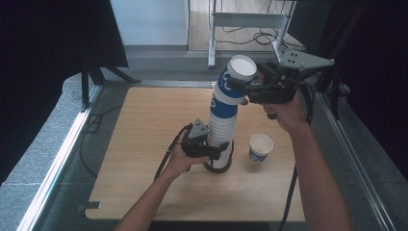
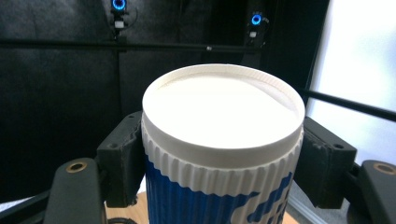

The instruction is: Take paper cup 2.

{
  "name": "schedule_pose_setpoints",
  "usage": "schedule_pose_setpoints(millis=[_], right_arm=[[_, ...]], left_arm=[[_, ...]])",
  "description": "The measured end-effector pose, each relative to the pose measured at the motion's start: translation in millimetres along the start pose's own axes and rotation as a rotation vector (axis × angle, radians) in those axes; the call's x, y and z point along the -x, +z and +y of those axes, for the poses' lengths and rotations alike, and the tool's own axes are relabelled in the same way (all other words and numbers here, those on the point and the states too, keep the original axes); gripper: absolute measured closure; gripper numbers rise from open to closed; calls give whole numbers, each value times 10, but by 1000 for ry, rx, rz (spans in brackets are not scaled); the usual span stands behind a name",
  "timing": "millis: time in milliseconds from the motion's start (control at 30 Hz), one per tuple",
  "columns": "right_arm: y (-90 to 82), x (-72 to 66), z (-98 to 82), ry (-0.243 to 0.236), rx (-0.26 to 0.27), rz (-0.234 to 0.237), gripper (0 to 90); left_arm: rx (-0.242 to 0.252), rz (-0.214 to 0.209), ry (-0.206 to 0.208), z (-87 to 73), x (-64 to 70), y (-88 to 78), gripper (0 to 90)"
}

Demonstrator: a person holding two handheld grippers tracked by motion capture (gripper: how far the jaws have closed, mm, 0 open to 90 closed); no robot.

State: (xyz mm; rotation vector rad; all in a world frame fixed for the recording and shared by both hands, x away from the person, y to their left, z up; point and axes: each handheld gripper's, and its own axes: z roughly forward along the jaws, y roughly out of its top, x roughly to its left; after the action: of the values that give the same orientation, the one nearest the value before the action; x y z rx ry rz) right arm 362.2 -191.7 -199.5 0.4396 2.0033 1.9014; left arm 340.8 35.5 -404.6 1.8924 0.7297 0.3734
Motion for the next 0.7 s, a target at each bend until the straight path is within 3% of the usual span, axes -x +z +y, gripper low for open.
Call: schedule_pose_setpoints(millis=[300, 700], right_arm=[[-299, 17, 110, -2, 49, -38, 275], [-707, 30, -75, 17, 90, -43, 275]], left_arm=[[3, 4, 0, -3, 5, 4, 134], [1, 9, -2, 1, 15, 8, 134]])
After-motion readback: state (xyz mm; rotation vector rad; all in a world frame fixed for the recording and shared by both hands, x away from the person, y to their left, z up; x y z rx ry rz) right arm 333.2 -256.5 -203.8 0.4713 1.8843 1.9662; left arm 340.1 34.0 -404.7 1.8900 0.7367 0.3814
